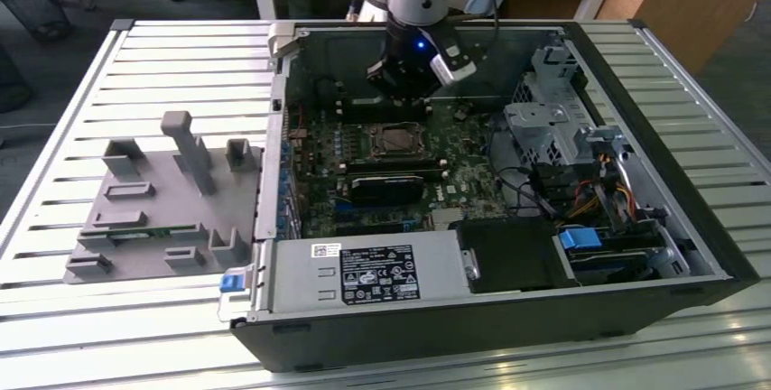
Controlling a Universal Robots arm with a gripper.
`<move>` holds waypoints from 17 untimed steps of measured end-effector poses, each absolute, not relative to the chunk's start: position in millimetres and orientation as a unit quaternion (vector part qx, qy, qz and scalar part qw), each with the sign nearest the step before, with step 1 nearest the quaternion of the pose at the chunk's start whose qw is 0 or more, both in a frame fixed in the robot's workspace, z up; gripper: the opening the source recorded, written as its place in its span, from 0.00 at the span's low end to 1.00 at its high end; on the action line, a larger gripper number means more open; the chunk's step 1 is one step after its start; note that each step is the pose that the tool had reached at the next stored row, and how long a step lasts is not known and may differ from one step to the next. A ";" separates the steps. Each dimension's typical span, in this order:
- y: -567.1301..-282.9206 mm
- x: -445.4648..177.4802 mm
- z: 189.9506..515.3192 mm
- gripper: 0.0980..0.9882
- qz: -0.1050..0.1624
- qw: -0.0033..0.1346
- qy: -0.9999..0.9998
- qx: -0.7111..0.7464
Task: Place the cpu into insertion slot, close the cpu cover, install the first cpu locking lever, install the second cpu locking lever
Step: 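Install the first cpu locking lever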
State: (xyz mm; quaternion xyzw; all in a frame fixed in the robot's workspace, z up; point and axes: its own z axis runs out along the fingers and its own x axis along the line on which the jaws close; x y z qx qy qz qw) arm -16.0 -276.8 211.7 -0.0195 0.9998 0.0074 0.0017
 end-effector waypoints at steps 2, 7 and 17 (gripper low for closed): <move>-276.7 -16.0 216.6 0.01 0.007 0.002 1.000 -0.019; -279.1 -16.0 217.3 0.01 0.007 0.002 1.000 -0.019; -286.2 -15.4 217.3 0.01 0.007 0.002 1.000 -0.020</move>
